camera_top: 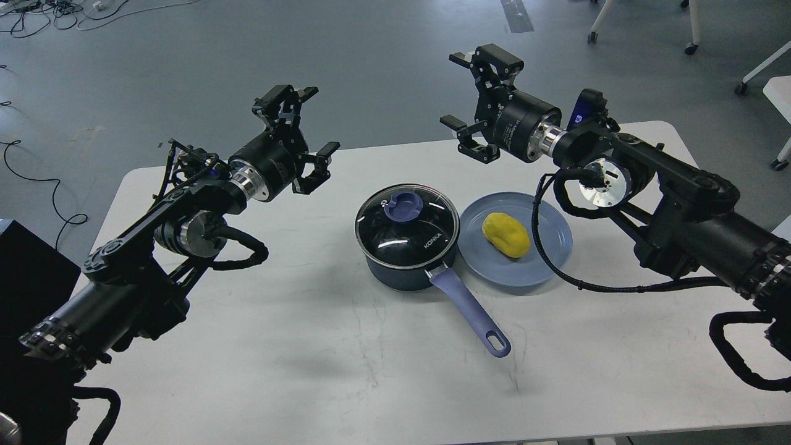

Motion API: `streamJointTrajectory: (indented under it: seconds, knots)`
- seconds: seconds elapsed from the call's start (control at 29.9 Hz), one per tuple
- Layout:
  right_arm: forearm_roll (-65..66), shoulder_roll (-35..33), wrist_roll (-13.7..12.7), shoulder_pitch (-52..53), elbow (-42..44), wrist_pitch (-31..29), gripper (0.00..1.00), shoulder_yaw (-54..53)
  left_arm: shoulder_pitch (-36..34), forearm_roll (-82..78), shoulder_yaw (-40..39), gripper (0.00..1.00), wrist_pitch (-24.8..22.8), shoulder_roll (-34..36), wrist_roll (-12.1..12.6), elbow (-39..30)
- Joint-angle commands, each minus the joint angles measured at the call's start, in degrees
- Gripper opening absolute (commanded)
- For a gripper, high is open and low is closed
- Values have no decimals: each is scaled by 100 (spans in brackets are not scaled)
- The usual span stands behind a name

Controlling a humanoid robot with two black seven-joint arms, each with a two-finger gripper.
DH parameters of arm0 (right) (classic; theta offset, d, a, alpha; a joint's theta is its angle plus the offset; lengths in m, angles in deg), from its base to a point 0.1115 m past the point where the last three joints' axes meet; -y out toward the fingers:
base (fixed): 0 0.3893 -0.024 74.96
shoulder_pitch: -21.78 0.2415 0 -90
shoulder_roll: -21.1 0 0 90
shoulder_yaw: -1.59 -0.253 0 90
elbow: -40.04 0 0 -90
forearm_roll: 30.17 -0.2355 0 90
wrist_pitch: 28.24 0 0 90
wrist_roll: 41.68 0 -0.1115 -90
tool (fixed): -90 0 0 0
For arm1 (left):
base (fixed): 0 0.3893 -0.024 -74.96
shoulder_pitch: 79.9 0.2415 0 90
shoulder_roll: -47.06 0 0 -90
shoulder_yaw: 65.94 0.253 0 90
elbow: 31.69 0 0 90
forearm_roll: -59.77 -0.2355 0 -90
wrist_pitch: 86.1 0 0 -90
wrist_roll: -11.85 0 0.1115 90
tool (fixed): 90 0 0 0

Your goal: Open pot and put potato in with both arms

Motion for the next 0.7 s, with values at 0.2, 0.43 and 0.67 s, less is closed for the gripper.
streamJointTrajectory:
  seconds: [0.2,0.43,0.67]
  knots:
    - [9,185,-9,47,133,37,100,19,88,-7,-18,98,33,83,37,-92]
    - [9,185,-9,161,133,108,100,89,79,20,-36,98,-11,74,-7,-101]
    - [9,185,-9,153,125,116,100,98,88,29,-18,98,-19,30,-7,-100]
